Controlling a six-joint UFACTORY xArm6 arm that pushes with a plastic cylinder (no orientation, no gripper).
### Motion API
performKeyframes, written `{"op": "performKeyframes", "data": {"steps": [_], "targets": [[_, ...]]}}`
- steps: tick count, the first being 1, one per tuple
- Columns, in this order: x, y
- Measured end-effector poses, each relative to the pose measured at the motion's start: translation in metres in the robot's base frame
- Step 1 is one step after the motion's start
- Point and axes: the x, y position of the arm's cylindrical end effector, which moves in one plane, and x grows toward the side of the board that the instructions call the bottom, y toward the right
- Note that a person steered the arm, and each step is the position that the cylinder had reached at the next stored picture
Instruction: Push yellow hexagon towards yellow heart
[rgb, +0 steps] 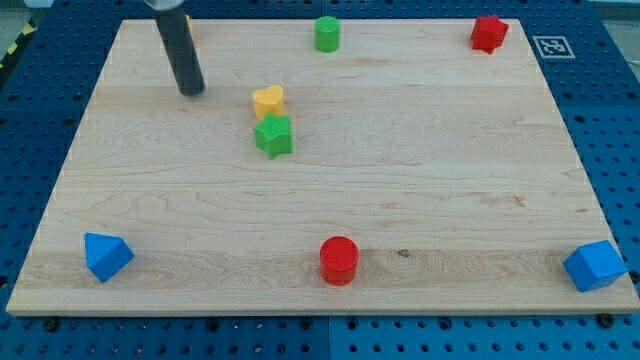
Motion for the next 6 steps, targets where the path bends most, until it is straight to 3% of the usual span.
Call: {"op": "performKeyframes", "data": {"steps": [2,3,6], "targets": [[-0.042,-0.03],[-0.092,-0.055],[-0.123,-0.061]]}}
